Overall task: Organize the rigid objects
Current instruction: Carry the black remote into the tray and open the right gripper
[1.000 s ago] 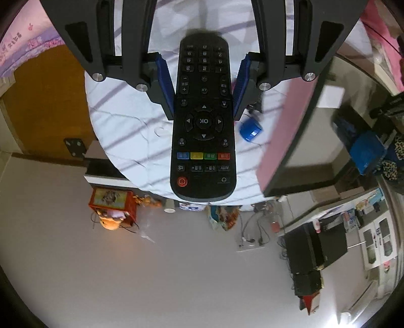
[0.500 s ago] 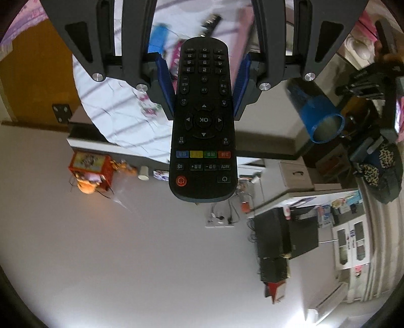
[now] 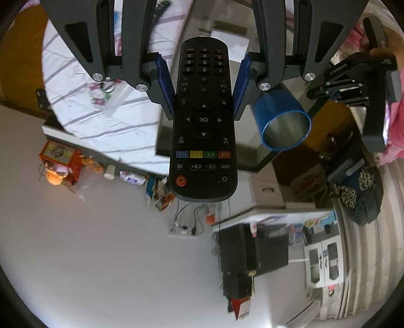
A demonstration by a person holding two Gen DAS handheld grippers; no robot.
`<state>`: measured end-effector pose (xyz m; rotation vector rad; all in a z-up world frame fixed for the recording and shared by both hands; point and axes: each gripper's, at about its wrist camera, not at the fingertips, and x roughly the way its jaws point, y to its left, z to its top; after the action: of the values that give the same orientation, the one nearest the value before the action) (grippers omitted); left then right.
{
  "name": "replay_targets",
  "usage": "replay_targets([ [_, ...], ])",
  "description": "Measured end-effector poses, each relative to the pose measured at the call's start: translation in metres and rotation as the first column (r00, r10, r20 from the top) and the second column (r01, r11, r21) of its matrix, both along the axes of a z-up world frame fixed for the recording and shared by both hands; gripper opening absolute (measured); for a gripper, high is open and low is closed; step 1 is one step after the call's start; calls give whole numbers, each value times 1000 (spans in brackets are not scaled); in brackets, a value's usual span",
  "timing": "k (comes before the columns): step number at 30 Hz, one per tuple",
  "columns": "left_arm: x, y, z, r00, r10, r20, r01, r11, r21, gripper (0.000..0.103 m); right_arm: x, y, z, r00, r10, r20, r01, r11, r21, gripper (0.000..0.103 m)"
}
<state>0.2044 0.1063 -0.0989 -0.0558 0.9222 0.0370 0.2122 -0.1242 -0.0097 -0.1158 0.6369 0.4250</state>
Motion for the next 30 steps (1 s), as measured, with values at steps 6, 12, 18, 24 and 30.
replay_targets([
  [6,2,-1,-1,1000,-3,-1,3,1000,4,8,20,18,-20,998,2,-60,-5,999,-48,45],
  [12,3,-2,-2,1000,-6,-3,6,1000,3,8,38,27,-37,991,-1,-132,-11,996,-84,45],
  [18,5,-4,-3,1000,-5,-5,5,1000,9,8,41,29,-50,982,-10,-187,-8,995,-95,45],
  [24,5,-3,-3,1000,-5,-5,5,1000,8,8,41,30,-48,981,-31,-193,8,993,-117,45],
  [30,3,-2,-4,1000,-4,-6,4,1000,7,8,43,32,-48,981,-50,-186,25,991,-132,47],
])
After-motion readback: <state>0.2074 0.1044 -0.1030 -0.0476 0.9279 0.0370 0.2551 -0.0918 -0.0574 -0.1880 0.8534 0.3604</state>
